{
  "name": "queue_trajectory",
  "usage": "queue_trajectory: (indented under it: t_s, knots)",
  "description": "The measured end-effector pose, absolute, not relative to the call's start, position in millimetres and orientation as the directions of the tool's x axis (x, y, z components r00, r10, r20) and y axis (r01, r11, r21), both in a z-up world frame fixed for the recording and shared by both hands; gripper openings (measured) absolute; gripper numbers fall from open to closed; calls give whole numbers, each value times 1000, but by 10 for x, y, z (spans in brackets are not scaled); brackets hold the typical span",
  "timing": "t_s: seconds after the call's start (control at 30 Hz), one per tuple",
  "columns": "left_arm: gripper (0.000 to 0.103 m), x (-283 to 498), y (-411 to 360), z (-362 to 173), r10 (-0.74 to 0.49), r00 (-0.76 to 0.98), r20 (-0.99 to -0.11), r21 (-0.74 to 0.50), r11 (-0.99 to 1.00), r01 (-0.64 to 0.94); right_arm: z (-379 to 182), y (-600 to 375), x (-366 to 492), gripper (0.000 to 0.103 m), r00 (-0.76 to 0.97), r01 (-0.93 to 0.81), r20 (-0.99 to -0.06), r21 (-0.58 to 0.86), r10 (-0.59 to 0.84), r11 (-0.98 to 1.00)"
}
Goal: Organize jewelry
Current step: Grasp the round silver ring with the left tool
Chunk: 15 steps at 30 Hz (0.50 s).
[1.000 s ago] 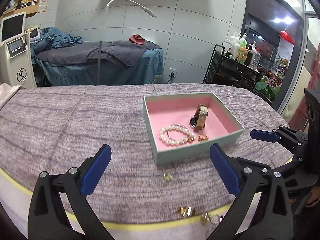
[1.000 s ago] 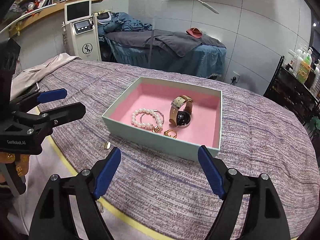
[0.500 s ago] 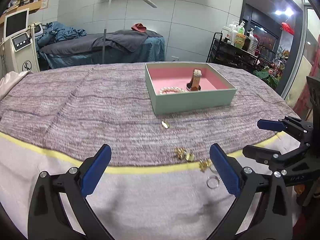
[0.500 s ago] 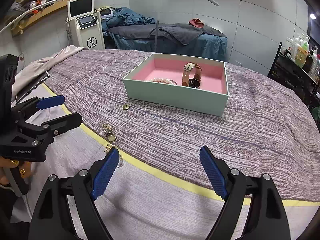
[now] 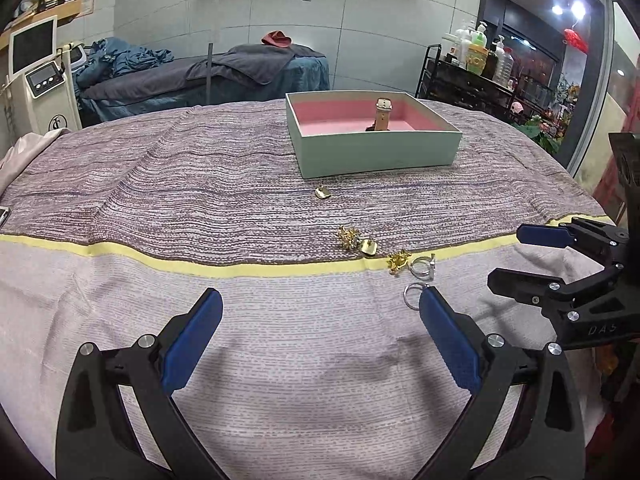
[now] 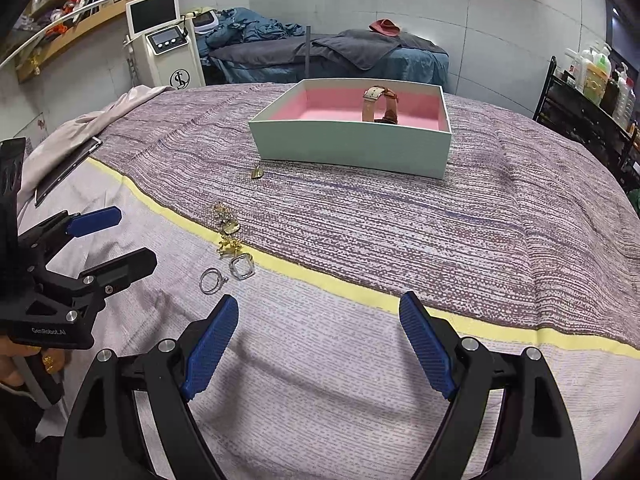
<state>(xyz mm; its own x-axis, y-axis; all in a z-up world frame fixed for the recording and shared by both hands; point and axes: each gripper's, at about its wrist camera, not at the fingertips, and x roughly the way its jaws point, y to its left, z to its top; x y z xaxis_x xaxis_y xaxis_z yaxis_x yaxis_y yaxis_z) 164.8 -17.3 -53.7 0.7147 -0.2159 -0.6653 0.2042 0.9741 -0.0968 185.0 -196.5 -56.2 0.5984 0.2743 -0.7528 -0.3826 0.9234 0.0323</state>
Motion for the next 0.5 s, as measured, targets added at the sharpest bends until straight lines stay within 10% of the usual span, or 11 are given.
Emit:
queue_trajectory:
  t_s: [0.5]
  knots:
    - [54, 1747, -678, -676, -318, 620, -718, -76, 920, 384, -602, -1968, 1888, 64, 576, -388, -771, 33, 270, 921]
